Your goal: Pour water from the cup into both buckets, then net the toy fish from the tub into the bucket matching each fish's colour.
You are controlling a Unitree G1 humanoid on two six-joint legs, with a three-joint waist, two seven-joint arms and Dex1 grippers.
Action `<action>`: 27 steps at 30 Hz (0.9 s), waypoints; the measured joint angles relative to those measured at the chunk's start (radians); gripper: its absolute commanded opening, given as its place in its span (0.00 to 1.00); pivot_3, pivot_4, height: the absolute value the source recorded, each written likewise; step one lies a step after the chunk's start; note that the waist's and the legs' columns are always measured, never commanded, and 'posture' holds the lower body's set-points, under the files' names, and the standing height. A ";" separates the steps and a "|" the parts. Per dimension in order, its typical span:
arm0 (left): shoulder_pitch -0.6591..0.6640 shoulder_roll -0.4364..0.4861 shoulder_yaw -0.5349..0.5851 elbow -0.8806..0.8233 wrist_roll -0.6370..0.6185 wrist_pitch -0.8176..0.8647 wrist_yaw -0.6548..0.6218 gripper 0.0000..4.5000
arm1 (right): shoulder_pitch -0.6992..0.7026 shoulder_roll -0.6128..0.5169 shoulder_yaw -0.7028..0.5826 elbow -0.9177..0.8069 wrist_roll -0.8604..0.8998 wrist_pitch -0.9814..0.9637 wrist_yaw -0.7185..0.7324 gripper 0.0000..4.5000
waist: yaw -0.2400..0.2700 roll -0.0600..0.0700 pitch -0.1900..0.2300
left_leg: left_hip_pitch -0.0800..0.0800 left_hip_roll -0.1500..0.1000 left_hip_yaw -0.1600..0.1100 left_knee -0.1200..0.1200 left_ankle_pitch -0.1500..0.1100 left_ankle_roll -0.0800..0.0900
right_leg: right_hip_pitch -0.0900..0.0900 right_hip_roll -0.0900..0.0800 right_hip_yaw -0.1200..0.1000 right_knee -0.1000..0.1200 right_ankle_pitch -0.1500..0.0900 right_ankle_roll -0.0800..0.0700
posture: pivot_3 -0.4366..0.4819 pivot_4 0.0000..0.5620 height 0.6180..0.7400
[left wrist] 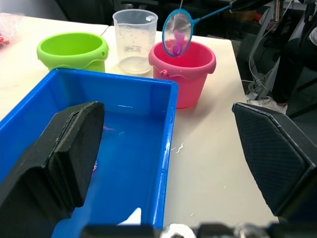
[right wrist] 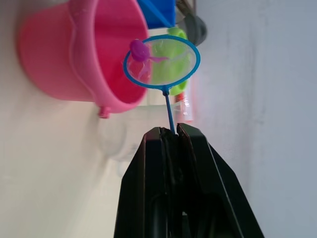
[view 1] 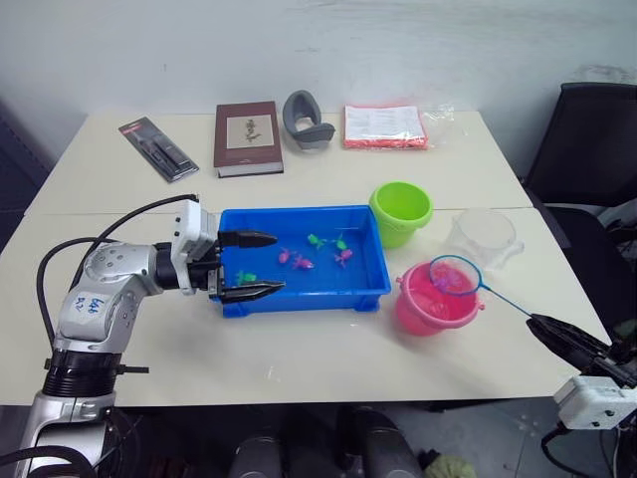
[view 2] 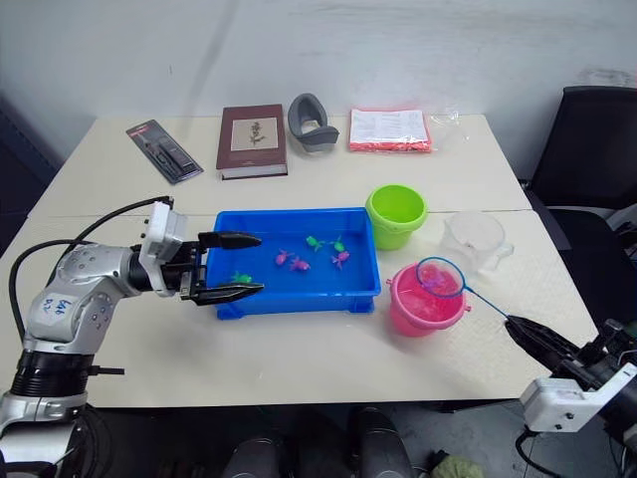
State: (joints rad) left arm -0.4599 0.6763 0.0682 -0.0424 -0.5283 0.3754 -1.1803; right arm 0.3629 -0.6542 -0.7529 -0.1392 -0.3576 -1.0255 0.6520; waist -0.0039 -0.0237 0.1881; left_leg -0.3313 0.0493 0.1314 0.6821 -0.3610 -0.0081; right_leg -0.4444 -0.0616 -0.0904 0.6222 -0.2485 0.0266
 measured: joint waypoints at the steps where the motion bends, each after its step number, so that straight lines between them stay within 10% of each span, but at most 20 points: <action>1: -0.002 0.000 0.000 0.008 0.000 -0.003 0.000 0.99 | 0.000 0.000 0.000 -0.007 -0.025 -0.009 -0.022 0.00 | 0.000 0.000 0.000 | 0.000 0.000 0.000 0.000 0.000 0.000 | 0.000 0.000 0.000 0.000 0.000 0.000 | 0.48 0.27 1.00; 11: -0.001 -0.012 -0.010 0.021 0.002 -0.016 -0.007 0.99 | 0.043 -0.023 0.051 -0.083 -0.006 0.160 -0.093 0.00 | 0.000 0.000 0.000 | 0.001 0.000 0.001 0.000 0.000 0.000 | 0.000 0.000 0.002 0.000 0.000 0.000 | 0.48 0.27 1.00; 27: 0.123 0.089 0.124 0.094 0.020 -0.049 0.025 0.99 | -0.451 -0.332 0.542 -0.494 1.282 1.609 -0.129 0.00 | -0.004 -0.003 0.001 | 0.008 0.001 0.004 -0.001 -0.003 0.006 | -0.002 -0.002 0.005 0.001 0.000 -0.001 | 0.48 0.27 1.00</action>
State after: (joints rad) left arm -0.3374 0.7651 0.1917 0.0513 -0.5084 0.3260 -1.1556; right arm -0.0878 -0.9861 -0.2112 -0.6334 0.9244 0.5835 0.5229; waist -0.0079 -0.0269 0.1893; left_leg -0.3237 0.0503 0.1352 0.6809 -0.3644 -0.0019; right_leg -0.4461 -0.0633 -0.0849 0.6230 -0.2487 0.0252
